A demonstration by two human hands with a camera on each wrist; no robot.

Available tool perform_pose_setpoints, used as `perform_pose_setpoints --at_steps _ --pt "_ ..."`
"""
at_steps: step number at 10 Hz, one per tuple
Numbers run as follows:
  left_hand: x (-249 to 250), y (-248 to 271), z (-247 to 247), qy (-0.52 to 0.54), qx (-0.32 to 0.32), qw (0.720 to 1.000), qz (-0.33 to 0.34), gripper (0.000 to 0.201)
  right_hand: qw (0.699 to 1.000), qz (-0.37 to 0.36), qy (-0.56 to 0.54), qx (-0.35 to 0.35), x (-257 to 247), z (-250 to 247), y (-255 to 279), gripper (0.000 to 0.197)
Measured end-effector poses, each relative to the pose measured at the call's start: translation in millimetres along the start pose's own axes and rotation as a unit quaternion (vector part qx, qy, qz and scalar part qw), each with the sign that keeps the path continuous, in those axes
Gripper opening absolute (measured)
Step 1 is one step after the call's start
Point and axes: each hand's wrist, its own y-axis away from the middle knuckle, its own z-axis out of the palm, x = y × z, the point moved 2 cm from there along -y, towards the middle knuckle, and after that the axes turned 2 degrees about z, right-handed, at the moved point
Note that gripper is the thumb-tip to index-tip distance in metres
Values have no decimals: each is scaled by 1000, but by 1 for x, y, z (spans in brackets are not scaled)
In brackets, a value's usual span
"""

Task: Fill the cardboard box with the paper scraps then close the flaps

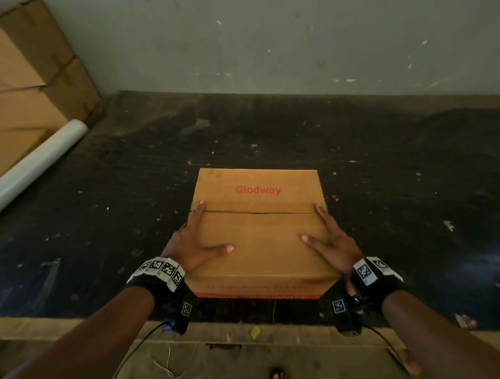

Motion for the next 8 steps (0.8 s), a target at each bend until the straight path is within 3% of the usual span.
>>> perform_pose_setpoints --at_steps 2,4,7,8 --pt "-13 14 4 7 0 1000 28 128 993 38 99 52 17 20 23 83" --pt "-13 15 2 5 7 1000 30 128 990 46 117 66 10 22 31 80" --pt "-16 16 -4 20 -12 999 47 107 996 46 75 19 -3 19 42 89" --pt "-30 29 -20 84 55 994 51 90 998 41 -14 52 -1 8 63 81"
